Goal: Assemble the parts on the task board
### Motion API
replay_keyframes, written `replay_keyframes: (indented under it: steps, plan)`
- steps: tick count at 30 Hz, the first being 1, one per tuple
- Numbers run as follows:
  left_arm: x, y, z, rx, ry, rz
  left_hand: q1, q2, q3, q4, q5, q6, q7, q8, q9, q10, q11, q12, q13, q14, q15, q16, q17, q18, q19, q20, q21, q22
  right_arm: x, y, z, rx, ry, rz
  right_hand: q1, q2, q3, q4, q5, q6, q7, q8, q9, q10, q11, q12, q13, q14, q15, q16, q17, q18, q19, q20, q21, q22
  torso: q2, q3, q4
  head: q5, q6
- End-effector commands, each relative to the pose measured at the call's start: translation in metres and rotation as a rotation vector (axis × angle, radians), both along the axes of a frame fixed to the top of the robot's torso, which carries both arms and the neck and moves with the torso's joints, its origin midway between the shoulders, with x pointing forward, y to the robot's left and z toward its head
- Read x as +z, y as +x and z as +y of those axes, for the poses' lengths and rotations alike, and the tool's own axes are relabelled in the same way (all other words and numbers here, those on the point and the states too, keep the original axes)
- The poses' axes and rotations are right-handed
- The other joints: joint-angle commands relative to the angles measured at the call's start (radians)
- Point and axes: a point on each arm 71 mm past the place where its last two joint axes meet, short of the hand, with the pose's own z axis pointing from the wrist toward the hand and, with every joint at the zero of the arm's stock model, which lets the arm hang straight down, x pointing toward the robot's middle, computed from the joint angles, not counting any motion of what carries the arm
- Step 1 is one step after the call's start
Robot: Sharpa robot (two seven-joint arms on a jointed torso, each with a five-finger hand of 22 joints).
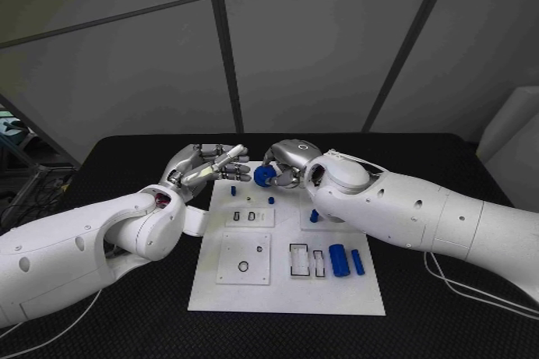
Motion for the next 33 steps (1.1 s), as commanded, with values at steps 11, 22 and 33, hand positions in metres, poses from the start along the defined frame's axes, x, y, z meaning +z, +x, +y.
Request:
replay_keyframes:
  steps: [11,22,33]
  plan:
    - [0.0021,-0.0001,-0.0021,-0.016,-0.01,-0.014,0.003,0.008,-0.005,-0.003,-0.004,0.006,0.01,-0.004,-0.001,0.002,0.005,-0.004,-0.001,-0.003,0.001,-0.006,0.001,0.013,-0.005,0.005,-0.004,-0.002,-0.0044,0.0037,0.0066,-0.02,-0.041,0.024,-0.015,-0.009,0.011,0.002,-0.001,0.001,0.003,-0.002,-0.003,-0.001,0.004,-0.006,0.046,0.086,0.001,0.001,0.163,-0.018,-0.001,0.002,0.0,-0.006,0.0,0.001,-0.001,0.003,-0.003]
    - [0.002,-0.0001,-0.0042,-0.021,-0.012,-0.013,0.003,0.008,-0.005,-0.003,-0.004,0.006,0.01,-0.004,-0.001,0.002,0.005,-0.004,-0.001,-0.003,0.001,-0.006,0.001,0.013,-0.005,0.005,-0.004,-0.002,-0.0065,0.006,0.0072,-0.038,-0.061,0.035,-0.025,-0.023,0.019,-0.003,-0.007,-0.023,0.011,-0.023,-0.008,-0.019,0.01,-0.025,0.025,0.085,0.007,0.001,0.164,-0.018,-0.004,0.007,-0.001,-0.008,0.0,0.0013,-0.001,0.003,-0.009]
    - [0.0018,0.0003,-0.0044,-0.021,-0.012,-0.012,0.003,0.008,-0.005,-0.003,-0.004,0.006,0.01,-0.004,-0.001,0.002,0.005,-0.004,-0.001,-0.003,0.001,-0.006,0.001,0.013,-0.005,0.005,-0.004,-0.002,-0.0074,0.007,0.0073,-0.044,-0.071,0.041,-0.039,-0.036,0.022,-0.007,-0.018,-0.107,0.019,-0.071,-0.011,-0.036,0.019,-0.041,0.008,0.085,0.015,0.001,0.163,-0.016,-0.011,0.015,-0.004,-0.014,-0.001,0.0011,-0.0017,0.003,-0.012]
